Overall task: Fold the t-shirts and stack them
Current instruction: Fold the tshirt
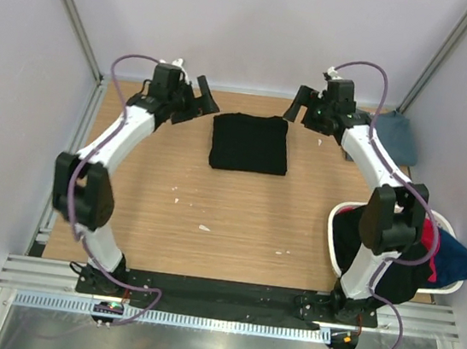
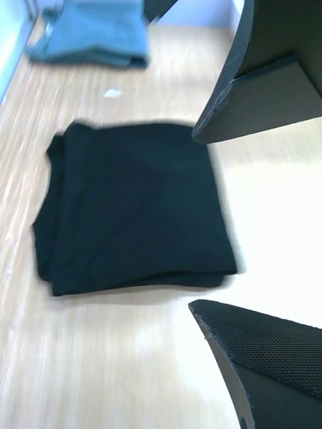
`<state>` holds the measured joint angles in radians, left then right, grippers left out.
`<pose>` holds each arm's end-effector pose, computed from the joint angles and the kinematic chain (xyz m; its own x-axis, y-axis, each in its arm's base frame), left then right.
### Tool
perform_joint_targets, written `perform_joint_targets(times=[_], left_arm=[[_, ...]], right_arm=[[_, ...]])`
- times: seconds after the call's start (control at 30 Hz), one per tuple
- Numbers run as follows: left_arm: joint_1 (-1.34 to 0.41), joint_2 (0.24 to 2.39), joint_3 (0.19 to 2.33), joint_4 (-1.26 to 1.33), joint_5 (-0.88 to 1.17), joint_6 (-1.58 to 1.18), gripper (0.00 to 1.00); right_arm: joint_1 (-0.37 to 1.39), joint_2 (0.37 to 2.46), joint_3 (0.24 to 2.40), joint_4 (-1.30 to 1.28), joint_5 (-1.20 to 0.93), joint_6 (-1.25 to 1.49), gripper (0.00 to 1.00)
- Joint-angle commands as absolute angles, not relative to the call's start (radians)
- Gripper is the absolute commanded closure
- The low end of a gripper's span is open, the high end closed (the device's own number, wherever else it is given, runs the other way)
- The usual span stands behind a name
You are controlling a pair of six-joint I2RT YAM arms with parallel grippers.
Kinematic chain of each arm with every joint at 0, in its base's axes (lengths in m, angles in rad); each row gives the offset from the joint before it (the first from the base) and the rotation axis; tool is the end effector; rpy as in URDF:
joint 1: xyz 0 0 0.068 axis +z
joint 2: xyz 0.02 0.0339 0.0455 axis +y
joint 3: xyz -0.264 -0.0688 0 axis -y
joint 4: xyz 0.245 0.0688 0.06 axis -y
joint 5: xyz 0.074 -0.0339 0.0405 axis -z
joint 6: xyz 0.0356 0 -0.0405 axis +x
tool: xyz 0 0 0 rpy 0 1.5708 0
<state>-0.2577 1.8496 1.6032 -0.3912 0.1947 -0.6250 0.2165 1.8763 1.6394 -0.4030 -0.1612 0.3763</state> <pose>0.4164 -0.1169 0.3009 -0.7011 -0.4089 -0.5842 -0.0121 0.8260 -0.5635 0.4277 0.0999 0.3009 -0.6665 0.2248 -0.7108 -0.0998 0.9180 0.3839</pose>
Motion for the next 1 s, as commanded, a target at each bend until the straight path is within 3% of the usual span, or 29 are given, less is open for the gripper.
perform_joint_targets(times=[0.0,0.23,0.47,0.97], left_arm=[[-0.255,1.646,1.371,-0.460,0.169,-0.635,0.00],[-0.261,1.280,0.943,-0.465,0.164,-0.761,0.00],[-0.261,1.074,0.772,-0.471,0.130,-0.813,0.00],[-0.262,0.778,0.677,-0.595,0.086,-0.839,0.00]], right_arm=[[0.222,1.826,1.502,-0.460,-0.138,0.402,0.00],[0.235,1.666,1.313,-0.410,-0.169,0.423,0.00],[0.235,1.558,1.138,-0.282,-0.055,0.436,0.00],[0.235,2.093,1.641,-0.213,-0.117,0.446,0.00]])
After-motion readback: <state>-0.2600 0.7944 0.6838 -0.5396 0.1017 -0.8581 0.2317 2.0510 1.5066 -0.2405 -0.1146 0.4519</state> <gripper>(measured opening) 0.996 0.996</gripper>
